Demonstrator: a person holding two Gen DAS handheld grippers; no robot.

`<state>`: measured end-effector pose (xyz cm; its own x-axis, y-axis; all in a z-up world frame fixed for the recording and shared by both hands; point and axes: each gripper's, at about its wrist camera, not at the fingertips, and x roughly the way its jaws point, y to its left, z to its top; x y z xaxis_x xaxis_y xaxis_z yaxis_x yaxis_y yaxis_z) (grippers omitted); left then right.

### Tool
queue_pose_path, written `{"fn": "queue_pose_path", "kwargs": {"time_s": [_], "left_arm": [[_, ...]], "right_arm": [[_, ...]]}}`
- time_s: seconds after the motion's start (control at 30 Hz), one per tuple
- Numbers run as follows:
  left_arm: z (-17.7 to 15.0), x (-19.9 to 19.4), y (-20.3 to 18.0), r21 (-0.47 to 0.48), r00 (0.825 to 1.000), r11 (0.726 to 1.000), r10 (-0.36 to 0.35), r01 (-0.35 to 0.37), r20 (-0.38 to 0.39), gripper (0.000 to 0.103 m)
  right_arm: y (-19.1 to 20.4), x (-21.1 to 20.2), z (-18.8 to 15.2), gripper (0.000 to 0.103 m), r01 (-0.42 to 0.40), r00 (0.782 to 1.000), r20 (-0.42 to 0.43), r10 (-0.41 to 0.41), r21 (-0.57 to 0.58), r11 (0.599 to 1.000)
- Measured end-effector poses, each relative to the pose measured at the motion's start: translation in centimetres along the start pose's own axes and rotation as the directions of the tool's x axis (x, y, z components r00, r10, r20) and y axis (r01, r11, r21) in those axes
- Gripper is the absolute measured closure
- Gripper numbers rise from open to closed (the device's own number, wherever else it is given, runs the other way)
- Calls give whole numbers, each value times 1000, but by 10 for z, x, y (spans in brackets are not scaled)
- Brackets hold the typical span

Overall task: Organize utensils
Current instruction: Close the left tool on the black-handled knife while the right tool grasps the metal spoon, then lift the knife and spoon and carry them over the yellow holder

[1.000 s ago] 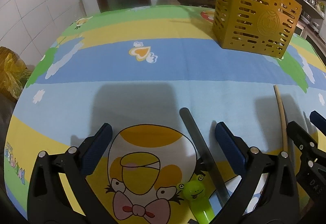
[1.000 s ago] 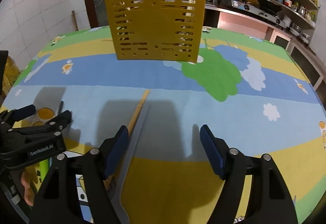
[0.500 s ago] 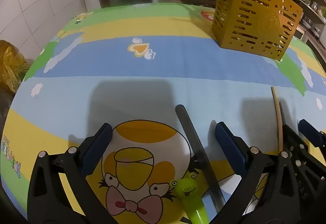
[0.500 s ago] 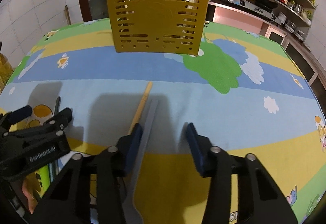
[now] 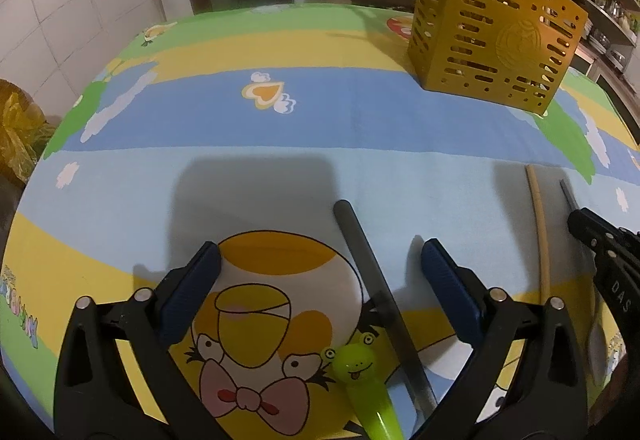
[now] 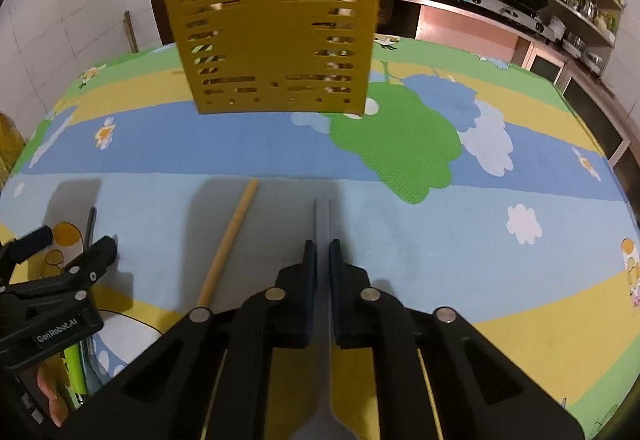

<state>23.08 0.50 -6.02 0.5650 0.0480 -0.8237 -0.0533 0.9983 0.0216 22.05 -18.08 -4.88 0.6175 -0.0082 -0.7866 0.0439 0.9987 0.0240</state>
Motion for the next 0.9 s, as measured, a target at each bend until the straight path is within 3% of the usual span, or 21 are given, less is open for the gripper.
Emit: {"fn": "queue_pose_path", "kwargs": {"time_s": [0.13,0.3,0.53,0.6,0.9], "left_arm": [[-1,-4,-5,18,1000,1000,-14,14,4,22],[-2,-10,-16,35,1000,999,-30,30,-8,49],[3,-10,-25,62,999,998,-24,26,-22,75],[4,-9,-26,61,999,998,-31,33,-28,90],[6,-14,-27,43,998,997,-67,67,-4,91]], "right_arm": [[0,0,-3,96,-4,1000,19,4,1,1000],[-2,-1,-4,96,-14,1000,22,14,15,1000],[-4,0,-3,96,-24,1000,16,24,30,999],[-5,1,-2,96,-30,999,16,29,32,999],[-15,-9,0,96,-72,996,67,67,76,995]]}}
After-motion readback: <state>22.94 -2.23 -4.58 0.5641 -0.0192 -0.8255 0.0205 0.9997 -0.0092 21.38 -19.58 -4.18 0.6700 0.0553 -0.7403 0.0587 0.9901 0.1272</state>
